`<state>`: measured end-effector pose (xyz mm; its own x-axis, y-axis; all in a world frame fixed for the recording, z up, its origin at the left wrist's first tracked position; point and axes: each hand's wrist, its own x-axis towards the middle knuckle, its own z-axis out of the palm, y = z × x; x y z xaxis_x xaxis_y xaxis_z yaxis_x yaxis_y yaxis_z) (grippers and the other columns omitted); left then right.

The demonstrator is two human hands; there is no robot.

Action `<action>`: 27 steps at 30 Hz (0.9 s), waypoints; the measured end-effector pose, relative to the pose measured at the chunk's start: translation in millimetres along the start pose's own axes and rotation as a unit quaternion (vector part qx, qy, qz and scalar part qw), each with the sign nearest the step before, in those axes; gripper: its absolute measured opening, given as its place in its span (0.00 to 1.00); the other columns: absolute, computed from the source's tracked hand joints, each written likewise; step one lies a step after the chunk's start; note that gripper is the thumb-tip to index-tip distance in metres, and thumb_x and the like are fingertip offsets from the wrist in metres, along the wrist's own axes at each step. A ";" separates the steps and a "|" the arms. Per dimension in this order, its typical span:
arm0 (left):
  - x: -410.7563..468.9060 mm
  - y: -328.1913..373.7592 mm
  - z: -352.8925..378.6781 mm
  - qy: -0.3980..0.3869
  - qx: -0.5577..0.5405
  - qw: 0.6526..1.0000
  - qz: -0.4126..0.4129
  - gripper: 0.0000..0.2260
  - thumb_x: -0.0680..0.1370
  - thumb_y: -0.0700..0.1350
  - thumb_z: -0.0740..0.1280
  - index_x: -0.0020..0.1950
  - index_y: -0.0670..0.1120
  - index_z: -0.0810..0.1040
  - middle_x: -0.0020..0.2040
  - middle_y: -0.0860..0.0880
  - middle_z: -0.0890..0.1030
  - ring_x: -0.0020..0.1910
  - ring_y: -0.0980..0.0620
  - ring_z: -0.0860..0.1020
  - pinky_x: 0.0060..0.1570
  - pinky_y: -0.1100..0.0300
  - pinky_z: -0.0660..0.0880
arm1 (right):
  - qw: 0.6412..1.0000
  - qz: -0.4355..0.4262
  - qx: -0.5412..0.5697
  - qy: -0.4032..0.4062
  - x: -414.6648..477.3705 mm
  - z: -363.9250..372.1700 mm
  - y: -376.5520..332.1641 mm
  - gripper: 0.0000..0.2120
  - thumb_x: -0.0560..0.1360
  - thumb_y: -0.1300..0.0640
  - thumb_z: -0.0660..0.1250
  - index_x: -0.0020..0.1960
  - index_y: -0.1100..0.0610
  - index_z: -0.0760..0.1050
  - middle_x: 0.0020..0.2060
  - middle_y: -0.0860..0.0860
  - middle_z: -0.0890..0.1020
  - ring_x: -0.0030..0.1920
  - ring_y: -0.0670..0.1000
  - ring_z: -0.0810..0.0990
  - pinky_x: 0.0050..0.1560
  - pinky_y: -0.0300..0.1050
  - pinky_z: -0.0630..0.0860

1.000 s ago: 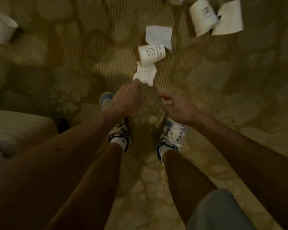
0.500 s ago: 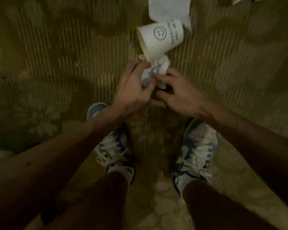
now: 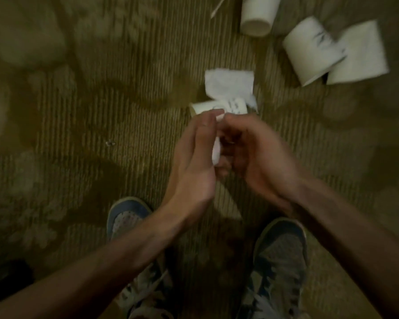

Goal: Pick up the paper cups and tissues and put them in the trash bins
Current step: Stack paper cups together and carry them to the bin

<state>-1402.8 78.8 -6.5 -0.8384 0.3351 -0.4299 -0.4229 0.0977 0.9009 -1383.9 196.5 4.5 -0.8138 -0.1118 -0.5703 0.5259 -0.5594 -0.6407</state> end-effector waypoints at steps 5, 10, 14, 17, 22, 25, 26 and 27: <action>25.9 20.1 -9.0 0.034 0.080 0.992 0.090 0.30 0.77 0.66 0.49 0.55 0.45 0.80 0.46 0.47 0.85 0.44 0.50 0.84 0.40 0.52 0.82 | 0.993 0.026 0.041 -0.107 19.6 1.3 -32.1 0.24 0.78 0.43 0.58 0.53 0.62 0.78 0.43 0.55 0.81 0.44 0.49 0.80 0.46 0.43 0.78; 39.1 32.6 -14.4 0.050 0.154 0.981 0.111 0.30 0.78 0.67 0.49 0.51 0.46 0.80 0.45 0.49 0.85 0.43 0.54 0.84 0.41 0.53 0.82 | 0.987 0.050 -0.079 -0.129 20.8 -8.0 -54.9 0.34 0.77 0.34 0.55 0.59 0.63 0.79 0.47 0.56 0.85 0.49 0.50 0.84 0.47 0.42 0.79; 53.1 38.8 -17.6 0.060 0.206 0.966 0.141 0.26 0.83 0.58 0.54 0.28 0.49 0.71 0.22 0.55 0.73 0.21 0.60 0.71 0.23 0.69 0.67 | 0.964 -0.009 -0.263 0.041 28.5 -26.2 -61.8 0.32 0.78 0.31 0.48 0.51 0.51 0.84 0.50 0.50 0.85 0.50 0.48 0.84 0.47 0.46 0.77; 60.9 37.2 -19.6 0.042 0.217 0.966 0.133 0.21 0.83 0.51 0.59 0.30 0.49 0.72 0.23 0.54 0.75 0.22 0.59 0.75 0.22 0.69 0.70 | 0.897 -0.010 -0.420 0.139 41.5 -44.3 -66.2 0.35 0.76 0.28 0.42 0.52 0.44 0.83 0.60 0.48 0.79 0.53 0.45 0.78 0.52 0.47 0.70; 74.8 40.0 -22.7 0.029 0.161 0.985 0.055 0.10 0.81 0.47 0.64 0.46 0.40 0.76 0.33 0.45 0.82 0.27 0.53 0.81 0.23 0.61 0.75 | 0.887 0.032 -0.444 0.124 60.1 -57.3 -60.3 0.49 0.60 0.18 0.39 0.57 0.48 0.80 0.67 0.50 0.76 0.61 0.50 0.75 0.65 0.54 0.68; 81.4 38.2 -22.9 0.014 0.170 0.985 0.035 0.05 0.80 0.43 0.65 0.54 0.45 0.77 0.46 0.45 0.80 0.26 0.57 0.77 0.23 0.66 0.71 | 0.904 0.040 -0.414 0.103 66.7 -63.9 -52.0 0.60 0.53 0.13 0.40 0.64 0.54 0.77 0.64 0.50 0.79 0.59 0.50 0.77 0.70 0.59 0.66; 83.4 36.9 -22.2 0.012 0.187 0.982 0.036 0.06 0.80 0.43 0.65 0.57 0.47 0.78 0.50 0.45 0.79 0.28 0.57 0.77 0.25 0.66 0.72 | 0.905 0.038 -0.409 0.106 68.3 -67.5 -49.9 0.62 0.53 0.13 0.41 0.64 0.56 0.77 0.63 0.49 0.79 0.58 0.48 0.77 0.70 0.59 0.66; 85.2 36.2 -21.3 0.011 0.197 0.980 0.038 0.09 0.80 0.43 0.64 0.59 0.48 0.78 0.53 0.46 0.79 0.30 0.56 0.78 0.27 0.66 0.73 | 0.908 0.034 -0.401 0.113 69.2 -71.1 -48.3 0.62 0.53 0.13 0.41 0.64 0.57 0.77 0.62 0.49 0.80 0.58 0.48 0.77 0.70 0.58 0.66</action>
<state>-1496.8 90.9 -11.8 -0.8715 0.3354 -0.3578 -0.1966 0.4295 0.8814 -1448.0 274.1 -40.6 -0.7490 0.0986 -0.6552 0.6577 0.2312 -0.7170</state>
